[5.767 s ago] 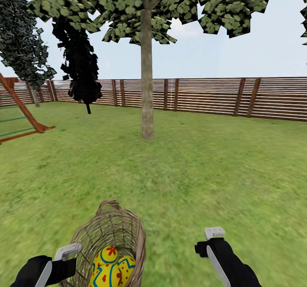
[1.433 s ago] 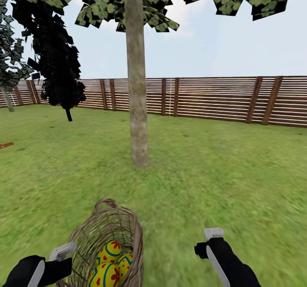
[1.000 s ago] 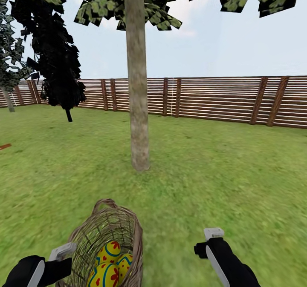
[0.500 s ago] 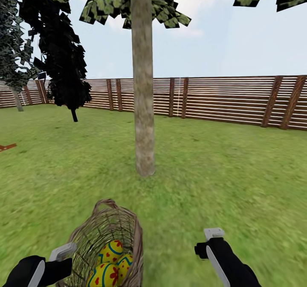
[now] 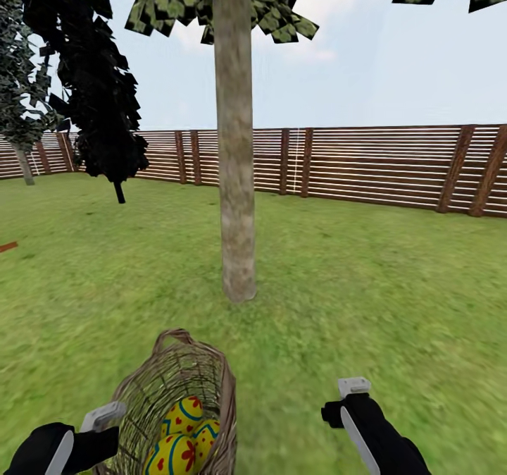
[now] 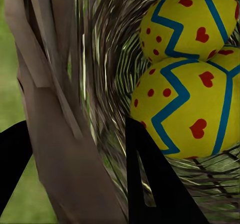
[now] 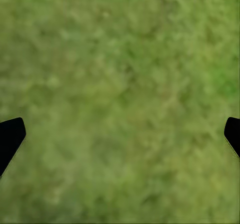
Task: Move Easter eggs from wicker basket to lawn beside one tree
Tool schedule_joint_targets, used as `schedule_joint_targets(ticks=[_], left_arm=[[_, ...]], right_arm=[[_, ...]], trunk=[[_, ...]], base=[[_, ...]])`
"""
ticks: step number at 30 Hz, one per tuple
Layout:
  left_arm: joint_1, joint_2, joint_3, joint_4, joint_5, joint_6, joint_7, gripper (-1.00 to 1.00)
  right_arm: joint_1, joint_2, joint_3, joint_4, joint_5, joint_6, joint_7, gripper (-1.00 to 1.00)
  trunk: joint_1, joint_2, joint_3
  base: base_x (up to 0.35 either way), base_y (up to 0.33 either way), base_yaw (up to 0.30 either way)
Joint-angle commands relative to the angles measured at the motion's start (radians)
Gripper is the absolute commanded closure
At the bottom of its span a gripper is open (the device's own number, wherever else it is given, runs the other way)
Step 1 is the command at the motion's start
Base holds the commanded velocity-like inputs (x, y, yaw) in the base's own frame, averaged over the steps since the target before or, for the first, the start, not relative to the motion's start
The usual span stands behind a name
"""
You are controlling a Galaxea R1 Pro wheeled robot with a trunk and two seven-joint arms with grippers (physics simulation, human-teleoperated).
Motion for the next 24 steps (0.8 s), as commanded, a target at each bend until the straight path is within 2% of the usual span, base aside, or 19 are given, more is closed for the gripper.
schedule_joint_targets(ticks=[1, 14, 24], left_arm=[[-0.001, 0.0, 0.002, -0.001, 0.009, 0.005, -0.007, 1.0], [-0.001, 0.0, 0.002, -0.003, 0.009, 0.004, -0.007, 1.0], [-0.001, -0.003, 0.0, -0.001, 0.007, 0.004, -0.006, 1.0]], right_arm=[[-0.001, -0.001, 0.004, -0.001, -0.011, 0.003, -0.01, -1.0], [-0.001, -0.001, 0.004, -0.001, -0.011, 0.003, -0.01, -1.0], [-0.001, -0.001, 0.006, 0.001, -0.01, 0.002, -0.008, -1.0]], trunk=[[0.0, -0.001, -0.001], [0.0, -0.001, -0.001], [0.0, -0.001, -0.001]], base=[[0.343, 0.0, 0.0], [0.334, 0.0, 0.0], [0.014, 0.0, 0.0]])
